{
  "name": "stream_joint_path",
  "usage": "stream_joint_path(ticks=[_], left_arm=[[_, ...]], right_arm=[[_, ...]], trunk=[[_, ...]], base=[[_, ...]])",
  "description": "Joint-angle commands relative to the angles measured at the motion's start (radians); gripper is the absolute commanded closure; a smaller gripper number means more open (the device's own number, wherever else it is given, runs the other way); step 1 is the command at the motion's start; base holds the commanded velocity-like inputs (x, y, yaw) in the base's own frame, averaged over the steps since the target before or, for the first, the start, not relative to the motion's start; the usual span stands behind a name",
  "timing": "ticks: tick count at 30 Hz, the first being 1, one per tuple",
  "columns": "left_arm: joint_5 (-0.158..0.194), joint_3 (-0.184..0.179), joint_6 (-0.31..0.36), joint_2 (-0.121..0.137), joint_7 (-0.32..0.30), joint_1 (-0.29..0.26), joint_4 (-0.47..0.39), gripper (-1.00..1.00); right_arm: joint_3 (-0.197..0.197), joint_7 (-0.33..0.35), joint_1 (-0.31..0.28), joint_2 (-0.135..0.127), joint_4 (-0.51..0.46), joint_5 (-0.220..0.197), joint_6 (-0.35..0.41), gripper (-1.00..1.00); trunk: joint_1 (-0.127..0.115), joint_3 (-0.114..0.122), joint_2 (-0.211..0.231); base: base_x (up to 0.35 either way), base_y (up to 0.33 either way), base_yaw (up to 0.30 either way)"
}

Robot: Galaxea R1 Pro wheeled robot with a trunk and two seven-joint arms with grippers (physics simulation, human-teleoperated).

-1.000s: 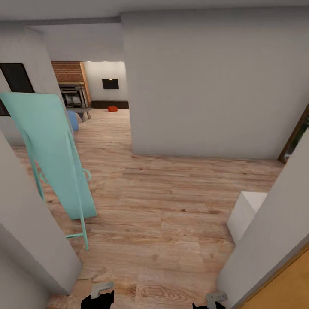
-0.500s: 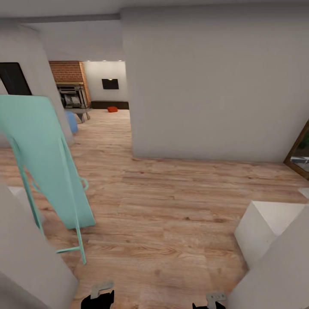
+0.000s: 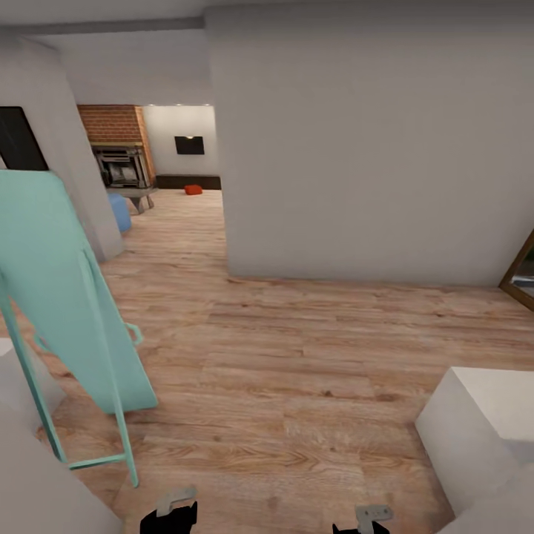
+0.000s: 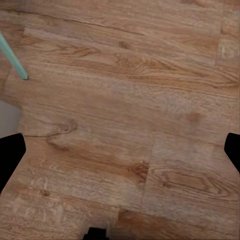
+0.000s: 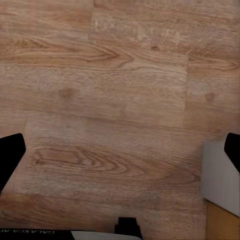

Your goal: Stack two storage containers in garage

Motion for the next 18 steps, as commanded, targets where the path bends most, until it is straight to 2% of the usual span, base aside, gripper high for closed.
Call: stream_joint_path(ticks=[1, 18], left_arm=[[0.007, -0.009, -0.007, -0.001, 0.002, -0.002, 0.004, -1.00], [0.007, -0.009, -0.006, -0.001, 0.002, -0.002, 0.004, -1.00]], right_arm=[[0.006, -0.006, -0.001, 0.000, 0.001, 0.001, -0.002, -1.00], [0.004, -0.006, -0.001, 0.000, 0.001, 0.002, -0.002, -1.00]], trunk=[[0.001, -0.002, -0.002], [0.001, -0.002, -0.002]], base=[[0.328, 0.000, 0.000], [0.328, 0.000, 0.000]])
